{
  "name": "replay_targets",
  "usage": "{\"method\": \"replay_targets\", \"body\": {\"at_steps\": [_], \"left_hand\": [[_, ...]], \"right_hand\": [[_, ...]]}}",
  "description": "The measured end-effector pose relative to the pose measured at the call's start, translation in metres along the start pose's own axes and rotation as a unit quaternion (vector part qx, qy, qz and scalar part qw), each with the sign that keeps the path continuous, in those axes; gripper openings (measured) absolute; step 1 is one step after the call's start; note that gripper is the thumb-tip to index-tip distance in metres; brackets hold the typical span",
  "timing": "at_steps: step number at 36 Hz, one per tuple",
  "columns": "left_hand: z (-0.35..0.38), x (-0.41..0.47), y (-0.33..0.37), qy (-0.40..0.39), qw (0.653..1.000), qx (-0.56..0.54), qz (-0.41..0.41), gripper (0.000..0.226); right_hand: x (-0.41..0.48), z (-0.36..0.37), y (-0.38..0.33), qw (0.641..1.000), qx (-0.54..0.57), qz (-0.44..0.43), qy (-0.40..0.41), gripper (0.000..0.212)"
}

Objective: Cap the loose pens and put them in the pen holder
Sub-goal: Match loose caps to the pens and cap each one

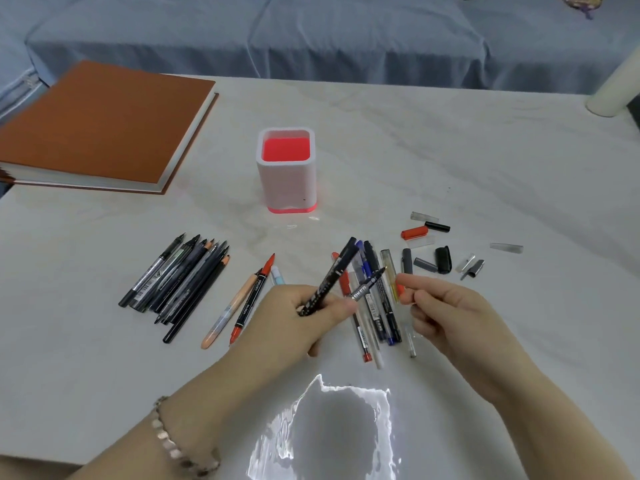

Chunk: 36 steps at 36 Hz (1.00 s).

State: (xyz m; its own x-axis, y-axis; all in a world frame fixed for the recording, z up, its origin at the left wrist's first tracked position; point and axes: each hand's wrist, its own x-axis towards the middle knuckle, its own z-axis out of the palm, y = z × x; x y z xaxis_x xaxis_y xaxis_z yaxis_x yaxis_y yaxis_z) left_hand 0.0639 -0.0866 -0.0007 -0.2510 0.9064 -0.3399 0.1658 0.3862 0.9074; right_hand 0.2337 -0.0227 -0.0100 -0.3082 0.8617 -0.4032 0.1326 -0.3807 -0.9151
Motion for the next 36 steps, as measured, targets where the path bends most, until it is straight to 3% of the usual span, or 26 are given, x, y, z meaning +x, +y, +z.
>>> {"method": "replay_targets", "body": {"at_steps": [3, 8, 12, 16, 20, 25, 33, 36], "left_hand": [[-0.006, 0.001, 0.003, -0.012, 0.999, -0.031, -0.028, 0.013], [-0.01, 0.002, 0.002, -0.034, 0.998, -0.02, -0.049, 0.018], [-0.011, 0.0, 0.001, -0.043, 0.998, -0.007, -0.049, 0.015], [-0.011, -0.003, -0.001, -0.052, 0.997, -0.005, -0.053, 0.012], [-0.011, -0.004, -0.005, -0.059, 0.997, -0.004, -0.059, 0.012], [-0.011, -0.003, -0.009, -0.052, 0.996, -0.009, -0.07, 0.012], [-0.01, -0.003, -0.009, -0.038, 0.998, -0.006, -0.059, 0.016], [-0.01, -0.005, -0.006, -0.044, 0.998, -0.002, -0.047, 0.012]], "right_hand": [[0.001, -0.005, -0.002, 0.999, -0.029, -0.02, -0.021, 0.027], [0.001, -0.007, -0.016, 0.998, -0.026, -0.056, 0.003, 0.009], [0.004, -0.006, -0.016, 0.993, -0.089, -0.076, 0.022, 0.021], [0.006, -0.004, -0.01, 0.996, -0.081, -0.03, 0.017, 0.035], [0.006, -0.004, -0.006, 0.996, -0.066, 0.05, -0.02, 0.023], [0.0, -0.005, -0.005, 0.997, -0.053, 0.024, -0.054, 0.013], [0.001, -0.002, 0.0, 0.996, -0.031, -0.043, 0.074, 0.027], [0.001, 0.004, 0.002, 0.996, 0.018, -0.041, 0.071, 0.023]]}}
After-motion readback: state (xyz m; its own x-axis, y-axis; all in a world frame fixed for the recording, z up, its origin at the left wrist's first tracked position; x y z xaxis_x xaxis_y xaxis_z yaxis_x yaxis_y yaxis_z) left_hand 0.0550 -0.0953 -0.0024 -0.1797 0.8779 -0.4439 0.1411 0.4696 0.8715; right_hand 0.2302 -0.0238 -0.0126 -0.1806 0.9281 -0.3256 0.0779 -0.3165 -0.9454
